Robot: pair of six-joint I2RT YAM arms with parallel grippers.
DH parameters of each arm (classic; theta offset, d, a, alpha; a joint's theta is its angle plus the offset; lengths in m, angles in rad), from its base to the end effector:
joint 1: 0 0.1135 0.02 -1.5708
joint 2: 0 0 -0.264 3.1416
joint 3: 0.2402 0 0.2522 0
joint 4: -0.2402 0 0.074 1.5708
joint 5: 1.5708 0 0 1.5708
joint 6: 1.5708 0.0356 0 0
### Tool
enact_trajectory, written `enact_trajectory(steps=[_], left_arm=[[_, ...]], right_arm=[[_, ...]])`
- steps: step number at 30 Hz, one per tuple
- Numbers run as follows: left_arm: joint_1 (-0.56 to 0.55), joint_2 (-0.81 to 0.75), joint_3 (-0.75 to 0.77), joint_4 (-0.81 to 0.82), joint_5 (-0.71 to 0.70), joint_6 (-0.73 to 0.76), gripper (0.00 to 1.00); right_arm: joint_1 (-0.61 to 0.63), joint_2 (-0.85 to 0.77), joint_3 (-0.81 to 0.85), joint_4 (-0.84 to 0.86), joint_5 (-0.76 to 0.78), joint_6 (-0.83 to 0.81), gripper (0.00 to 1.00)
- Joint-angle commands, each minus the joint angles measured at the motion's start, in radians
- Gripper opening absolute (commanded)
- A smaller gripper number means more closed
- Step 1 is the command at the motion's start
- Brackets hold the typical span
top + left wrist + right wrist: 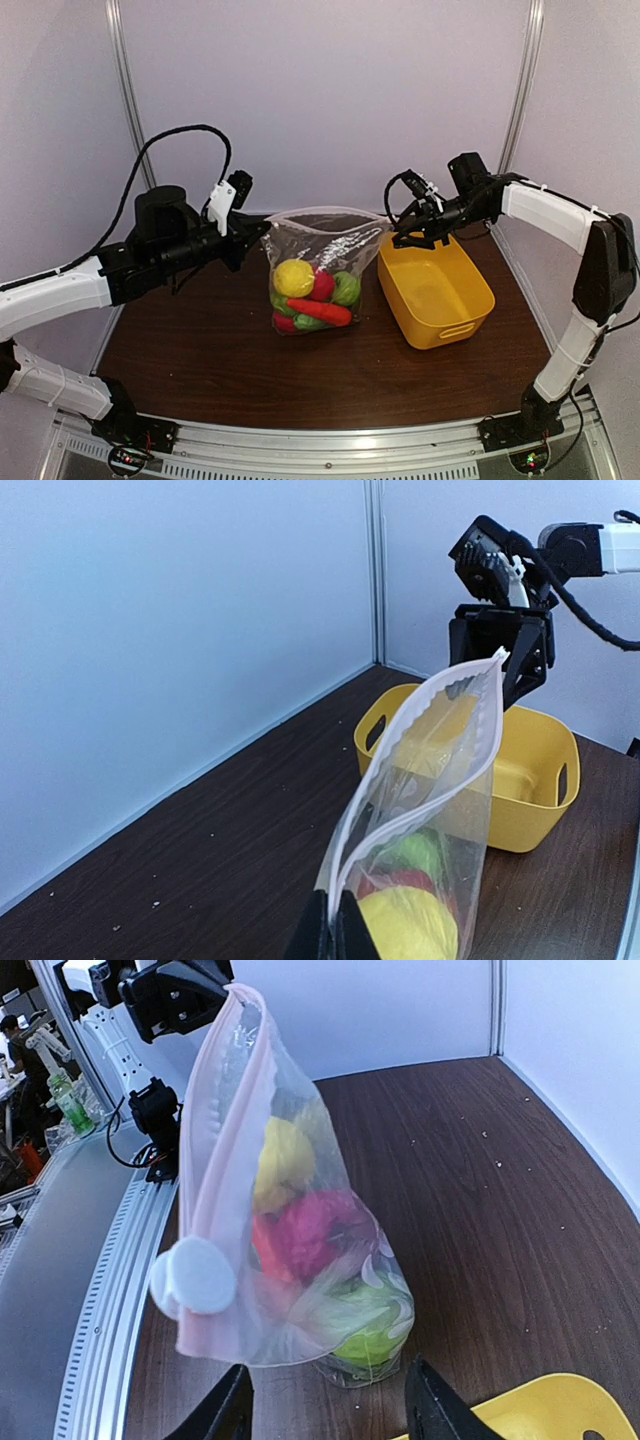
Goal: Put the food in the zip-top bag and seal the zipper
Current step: Hold the zipper food storage bag at the center of the board.
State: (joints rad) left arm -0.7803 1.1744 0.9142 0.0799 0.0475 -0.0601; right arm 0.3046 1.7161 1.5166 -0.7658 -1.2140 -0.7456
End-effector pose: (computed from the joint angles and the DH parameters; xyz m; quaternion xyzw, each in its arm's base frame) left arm 0.1964 -0.1968 0.3323 0.2847 0.7131 -0.2779 0.5772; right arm 0.3329 0.1396 0.3139 -0.5402 0.5931 0.4777 0.3580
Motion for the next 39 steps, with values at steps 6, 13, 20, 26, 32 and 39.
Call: enact_trajectory(steps=[6,13,20,26,32,39], left_arm=[[0.008,-0.011,0.000,0.036,-0.006,-0.010,0.01],[0.010,-0.005,0.005,0.031,-0.009,-0.018,0.01],[0.013,-0.010,0.002,0.030,-0.012,-0.020,0.01],[0.024,-0.026,-0.003,0.033,-0.021,-0.024,0.01],[0.026,-0.024,0.083,-0.034,0.058,-0.041,0.53],[0.025,0.114,0.388,-0.199,0.278,-0.112,0.69]], right_arm=[[0.026,-0.047,-0.052,0.295,0.011,0.253,0.37],[0.053,-0.064,-0.053,0.236,-0.017,0.206,0.31],[0.058,-0.082,-0.058,0.247,-0.008,0.231,0.04],[0.060,-0.104,-0.082,0.295,0.017,0.297,0.00],[0.119,-0.151,-0.037,0.252,0.108,0.307,0.00],[0.261,-0.149,0.140,0.070,0.244,0.279,0.00]])
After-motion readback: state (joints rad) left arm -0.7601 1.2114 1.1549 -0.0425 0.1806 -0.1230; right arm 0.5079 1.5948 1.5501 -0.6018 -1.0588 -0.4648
